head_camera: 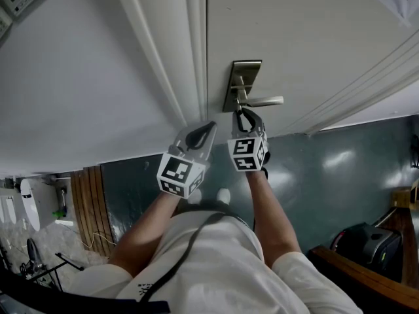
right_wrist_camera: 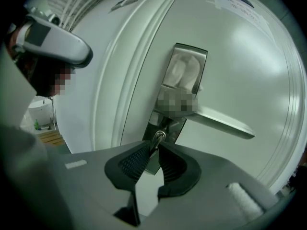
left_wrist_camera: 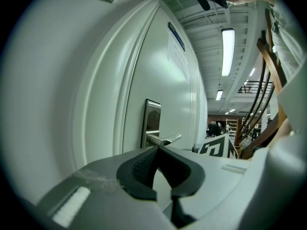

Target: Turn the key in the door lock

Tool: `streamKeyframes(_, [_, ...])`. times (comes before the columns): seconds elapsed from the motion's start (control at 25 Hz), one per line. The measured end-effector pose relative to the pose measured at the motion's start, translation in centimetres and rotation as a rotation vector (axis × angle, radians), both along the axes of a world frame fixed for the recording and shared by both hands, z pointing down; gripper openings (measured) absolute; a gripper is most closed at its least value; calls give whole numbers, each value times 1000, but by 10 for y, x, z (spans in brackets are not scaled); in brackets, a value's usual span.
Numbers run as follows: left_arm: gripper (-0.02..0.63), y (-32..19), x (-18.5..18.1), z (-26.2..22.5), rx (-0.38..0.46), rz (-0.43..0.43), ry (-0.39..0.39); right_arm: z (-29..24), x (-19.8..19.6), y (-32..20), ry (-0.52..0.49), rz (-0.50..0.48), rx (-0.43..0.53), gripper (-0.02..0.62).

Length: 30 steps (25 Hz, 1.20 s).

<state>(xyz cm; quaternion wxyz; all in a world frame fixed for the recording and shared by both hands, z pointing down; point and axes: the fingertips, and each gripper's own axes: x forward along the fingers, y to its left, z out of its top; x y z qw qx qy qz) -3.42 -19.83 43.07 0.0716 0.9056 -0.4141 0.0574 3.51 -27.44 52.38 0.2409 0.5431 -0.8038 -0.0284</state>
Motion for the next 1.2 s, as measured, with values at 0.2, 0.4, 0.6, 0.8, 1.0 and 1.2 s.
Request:
streamKeyframes(0.2, [6,1,0,-2,2,-2,1,-2,-1,1,64,-15,20,63])
streamKeyframes(0.4, [6,0,2,-2,4,-3,-1,-2,-3,1,139,-29,47,63])
streamKeyframes(0.6, [6,0,3,-2,5,-4,-3,-2,-4,2,242,-61,86,55])
streamKeyframes(0.8, [6,1,4,-2,5,-4,-5,-1,-6,3,343,-105,121,52])
streamKeyframes(1.0, [6,2,6,-3,7,-6,-2,0,-8,4,465,-164,164,51])
streamKeyframes(1.2, [6,2,11,-4,11,-5,4,3,-8,6,587,-232,199,52])
